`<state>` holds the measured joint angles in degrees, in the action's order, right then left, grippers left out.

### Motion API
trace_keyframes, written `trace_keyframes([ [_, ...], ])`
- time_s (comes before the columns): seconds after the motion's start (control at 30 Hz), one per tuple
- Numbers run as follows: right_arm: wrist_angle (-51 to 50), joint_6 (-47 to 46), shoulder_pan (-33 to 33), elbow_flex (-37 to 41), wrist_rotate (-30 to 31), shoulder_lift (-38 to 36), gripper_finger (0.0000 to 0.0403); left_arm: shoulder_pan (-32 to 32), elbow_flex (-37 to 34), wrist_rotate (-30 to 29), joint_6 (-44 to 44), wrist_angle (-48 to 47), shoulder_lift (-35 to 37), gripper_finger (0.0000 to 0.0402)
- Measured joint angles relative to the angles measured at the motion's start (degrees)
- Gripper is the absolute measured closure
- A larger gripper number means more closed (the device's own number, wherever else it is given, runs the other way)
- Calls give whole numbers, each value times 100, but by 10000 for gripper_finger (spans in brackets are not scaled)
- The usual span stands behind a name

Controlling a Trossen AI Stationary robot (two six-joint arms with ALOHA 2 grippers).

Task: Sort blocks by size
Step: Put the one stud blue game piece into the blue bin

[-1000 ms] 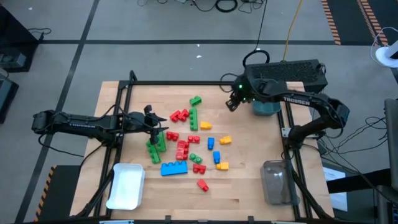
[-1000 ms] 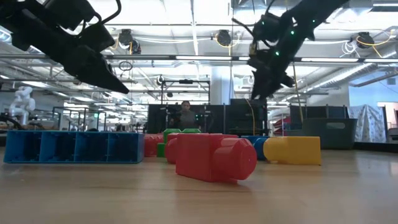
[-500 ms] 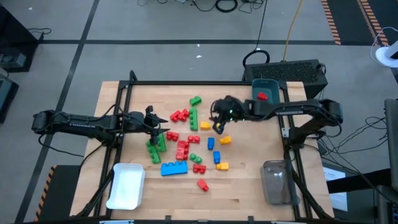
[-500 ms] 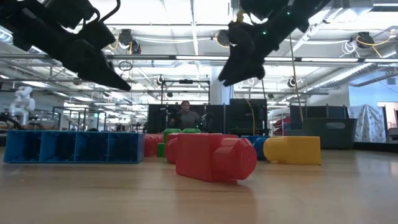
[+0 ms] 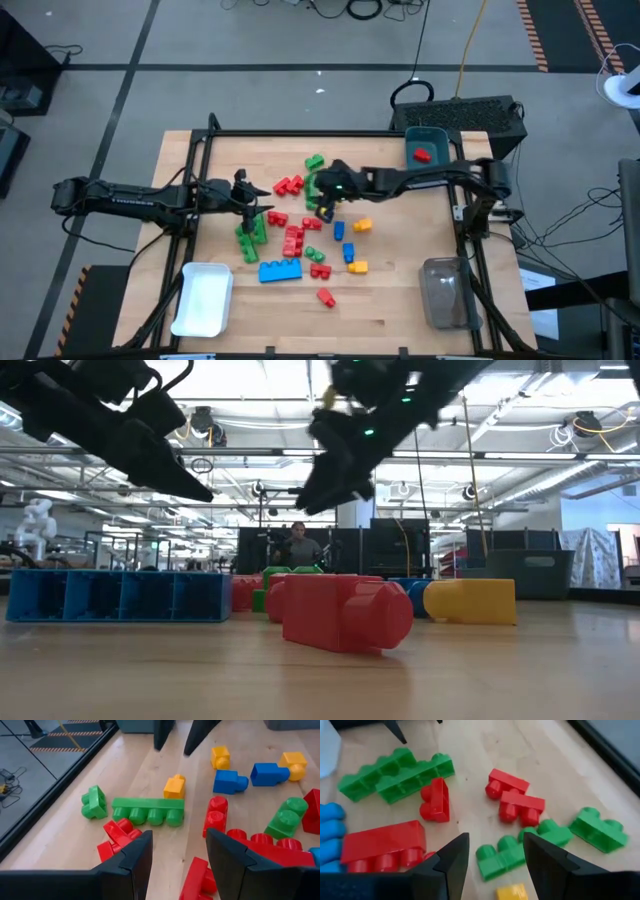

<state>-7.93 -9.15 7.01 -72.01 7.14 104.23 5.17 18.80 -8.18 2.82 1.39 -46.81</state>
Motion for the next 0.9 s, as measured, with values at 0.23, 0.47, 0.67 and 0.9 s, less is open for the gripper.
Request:
trace_keyframes([
  [0.23,-519,468,8,-1240,0,848,227,0,-1,4,-103,-343,0,235],
  [0.47,-1429,344,-25,-1471,-118,1185,227,0,-1,193,-252,-697,-3,235],
  [0.67,-1953,123,-571,-1471,-153,1177,227,-6,-1,722,-179,-639,-7,235],
  [0.9,-2504,-856,-1297,-1471,120,1152,227,-7,-1,836,-239,-603,-7,235],
])
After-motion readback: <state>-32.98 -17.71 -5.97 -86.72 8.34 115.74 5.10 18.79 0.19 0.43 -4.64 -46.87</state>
